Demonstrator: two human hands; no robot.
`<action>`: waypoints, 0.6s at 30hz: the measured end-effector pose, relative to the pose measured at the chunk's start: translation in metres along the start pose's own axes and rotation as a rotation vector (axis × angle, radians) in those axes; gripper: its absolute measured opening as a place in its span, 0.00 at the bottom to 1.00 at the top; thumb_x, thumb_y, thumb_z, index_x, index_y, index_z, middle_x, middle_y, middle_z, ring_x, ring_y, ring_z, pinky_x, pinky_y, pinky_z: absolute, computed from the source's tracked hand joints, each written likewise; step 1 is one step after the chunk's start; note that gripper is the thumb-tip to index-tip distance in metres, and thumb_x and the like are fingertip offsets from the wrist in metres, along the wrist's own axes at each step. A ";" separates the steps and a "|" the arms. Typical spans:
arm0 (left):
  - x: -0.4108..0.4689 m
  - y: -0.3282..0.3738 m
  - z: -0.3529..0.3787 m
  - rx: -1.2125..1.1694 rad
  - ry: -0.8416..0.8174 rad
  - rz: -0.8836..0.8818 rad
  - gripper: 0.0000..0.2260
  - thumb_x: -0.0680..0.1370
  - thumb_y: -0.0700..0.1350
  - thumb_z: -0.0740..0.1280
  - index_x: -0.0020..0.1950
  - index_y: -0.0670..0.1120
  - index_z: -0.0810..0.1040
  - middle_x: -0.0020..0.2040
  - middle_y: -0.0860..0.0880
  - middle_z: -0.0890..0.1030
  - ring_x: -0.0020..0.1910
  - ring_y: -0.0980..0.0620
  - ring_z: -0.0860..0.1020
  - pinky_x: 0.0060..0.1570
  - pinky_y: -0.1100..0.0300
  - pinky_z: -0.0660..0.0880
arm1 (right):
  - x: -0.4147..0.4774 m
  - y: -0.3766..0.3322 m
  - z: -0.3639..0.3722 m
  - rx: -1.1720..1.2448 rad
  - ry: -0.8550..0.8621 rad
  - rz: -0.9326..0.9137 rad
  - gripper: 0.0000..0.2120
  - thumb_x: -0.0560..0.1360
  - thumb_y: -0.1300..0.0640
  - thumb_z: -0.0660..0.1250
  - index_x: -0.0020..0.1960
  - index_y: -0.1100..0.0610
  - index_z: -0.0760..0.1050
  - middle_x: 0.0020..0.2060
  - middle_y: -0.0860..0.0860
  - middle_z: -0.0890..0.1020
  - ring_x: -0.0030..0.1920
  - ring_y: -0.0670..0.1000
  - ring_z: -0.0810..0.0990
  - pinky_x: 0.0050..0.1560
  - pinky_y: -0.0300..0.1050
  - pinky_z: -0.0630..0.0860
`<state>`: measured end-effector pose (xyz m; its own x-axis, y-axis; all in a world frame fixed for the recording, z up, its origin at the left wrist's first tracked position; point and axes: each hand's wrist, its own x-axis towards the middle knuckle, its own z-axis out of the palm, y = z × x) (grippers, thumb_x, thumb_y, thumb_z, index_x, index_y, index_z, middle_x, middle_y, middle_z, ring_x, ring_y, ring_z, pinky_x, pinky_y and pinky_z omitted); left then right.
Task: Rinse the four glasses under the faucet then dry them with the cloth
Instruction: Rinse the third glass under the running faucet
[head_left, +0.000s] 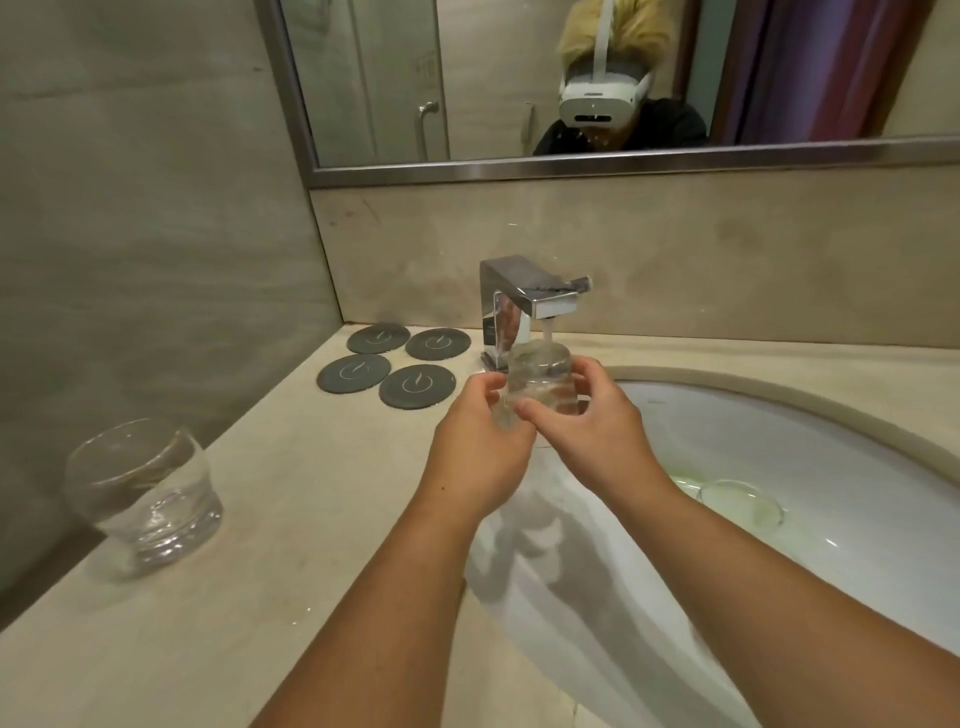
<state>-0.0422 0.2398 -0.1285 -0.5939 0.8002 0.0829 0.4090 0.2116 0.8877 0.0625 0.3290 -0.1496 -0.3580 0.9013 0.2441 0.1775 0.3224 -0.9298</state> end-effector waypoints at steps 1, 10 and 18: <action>0.000 -0.001 0.001 -0.003 -0.008 -0.001 0.17 0.81 0.50 0.71 0.69 0.57 0.74 0.64 0.57 0.80 0.63 0.54 0.81 0.65 0.49 0.79 | 0.000 0.000 0.000 -0.003 0.010 -0.008 0.27 0.71 0.49 0.82 0.67 0.46 0.76 0.54 0.41 0.85 0.54 0.41 0.83 0.57 0.41 0.79; 0.004 -0.006 0.002 0.055 -0.094 0.057 0.29 0.78 0.40 0.70 0.76 0.62 0.70 0.60 0.58 0.77 0.54 0.65 0.77 0.45 0.74 0.70 | 0.005 0.008 0.004 0.139 0.051 0.106 0.28 0.66 0.45 0.84 0.63 0.45 0.79 0.54 0.43 0.86 0.52 0.45 0.86 0.58 0.49 0.83; 0.012 0.009 0.007 -0.041 -0.096 0.035 0.35 0.76 0.51 0.79 0.80 0.52 0.68 0.69 0.53 0.78 0.66 0.54 0.79 0.59 0.60 0.74 | 0.010 0.004 0.002 0.525 -0.009 0.351 0.27 0.69 0.43 0.82 0.62 0.55 0.80 0.49 0.52 0.90 0.50 0.55 0.89 0.57 0.61 0.85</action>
<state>-0.0404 0.2555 -0.1228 -0.5099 0.8572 0.0716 0.3983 0.1615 0.9029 0.0579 0.3393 -0.1515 -0.3684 0.9242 -0.1007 -0.1869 -0.1797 -0.9658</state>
